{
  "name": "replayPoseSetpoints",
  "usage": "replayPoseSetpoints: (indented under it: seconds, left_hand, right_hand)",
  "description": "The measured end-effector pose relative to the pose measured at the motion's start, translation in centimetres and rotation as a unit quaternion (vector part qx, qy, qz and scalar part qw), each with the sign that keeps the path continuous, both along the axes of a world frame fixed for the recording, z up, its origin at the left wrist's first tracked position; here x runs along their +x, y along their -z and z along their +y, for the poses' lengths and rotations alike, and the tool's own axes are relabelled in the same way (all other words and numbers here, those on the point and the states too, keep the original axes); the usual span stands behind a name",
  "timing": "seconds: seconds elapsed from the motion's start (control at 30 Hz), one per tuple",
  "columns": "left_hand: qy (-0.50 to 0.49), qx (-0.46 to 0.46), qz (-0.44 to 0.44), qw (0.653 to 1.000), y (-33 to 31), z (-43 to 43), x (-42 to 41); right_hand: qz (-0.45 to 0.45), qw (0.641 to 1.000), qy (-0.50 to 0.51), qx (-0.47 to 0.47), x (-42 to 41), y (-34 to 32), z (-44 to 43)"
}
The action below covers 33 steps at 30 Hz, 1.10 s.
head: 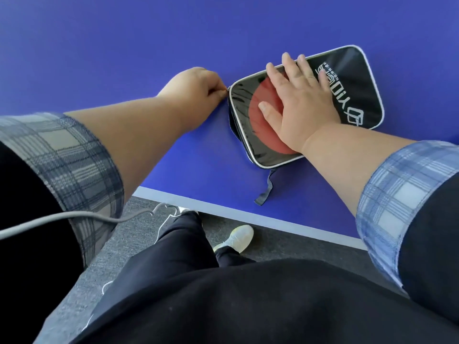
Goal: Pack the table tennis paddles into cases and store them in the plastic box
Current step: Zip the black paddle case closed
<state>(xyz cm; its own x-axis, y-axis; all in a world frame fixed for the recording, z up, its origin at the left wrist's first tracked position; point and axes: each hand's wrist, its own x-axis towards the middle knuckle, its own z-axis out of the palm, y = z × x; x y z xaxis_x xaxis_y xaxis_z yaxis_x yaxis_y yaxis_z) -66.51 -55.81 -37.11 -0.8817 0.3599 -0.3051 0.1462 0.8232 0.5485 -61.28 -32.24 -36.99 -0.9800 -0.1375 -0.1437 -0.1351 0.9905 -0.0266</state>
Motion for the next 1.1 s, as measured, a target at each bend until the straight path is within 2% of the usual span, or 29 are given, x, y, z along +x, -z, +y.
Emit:
replayPoseSetpoints:
  seconds: [0.17, 0.33, 0.43, 0.63, 0.77, 0.83, 0.9, 0.97, 1.03, 1.1]
  left_hand:
    - [-0.038, 0.049, 0.024, 0.998, 0.4, -0.1, 3.2]
    - [0.084, 0.012, 0.066, 0.994, 0.2, 0.0, 7.5]
    - [0.106, 0.024, 0.065, 0.992, 0.1, 0.9, 10.5]
    - [0.088, 0.042, 0.039, 0.995, -0.1, 3.3, 13.6]
    - [0.098, 0.011, 0.030, 0.995, -0.1, 4.1, 13.7]
    - [0.107, -0.010, 0.015, 0.994, -0.3, 3.9, 13.6]
    - [0.110, -0.030, -0.013, 0.993, -0.7, 3.5, 13.4]
    - [0.070, -0.043, -0.049, 0.995, -1.4, 3.1, 13.0]
    - [-0.037, -0.045, -0.081, 0.995, -2.1, 2.9, 12.1]
    - [-0.188, -0.002, -0.134, 0.973, -2.6, 3.2, 10.9]
  right_hand:
    - [-0.004, 1.000, 0.020, -0.005, -0.3, -0.1, -0.3]
    - [-0.005, 1.000, 0.026, -0.015, -0.5, 0.0, -0.4]
    - [-0.001, 1.000, 0.023, -0.017, -0.4, 0.1, -0.3]
    - [-0.006, 1.000, 0.022, -0.012, -0.2, 0.1, -0.4]
    - [-0.041, 0.998, 0.046, -0.011, -0.2, -0.1, -0.9]
    - [-0.080, 0.995, 0.053, -0.035, -0.3, -0.7, -1.2]
    - [-0.088, 0.986, 0.071, -0.120, 0.2, -1.8, -0.6]
    - [-0.025, 0.966, 0.146, -0.214, 1.5, -2.9, 0.9]
    - [0.034, 0.935, 0.258, -0.241, 3.0, -3.6, 3.5]
    - [0.002, 0.906, 0.349, -0.239, 4.1, -3.9, 6.5]
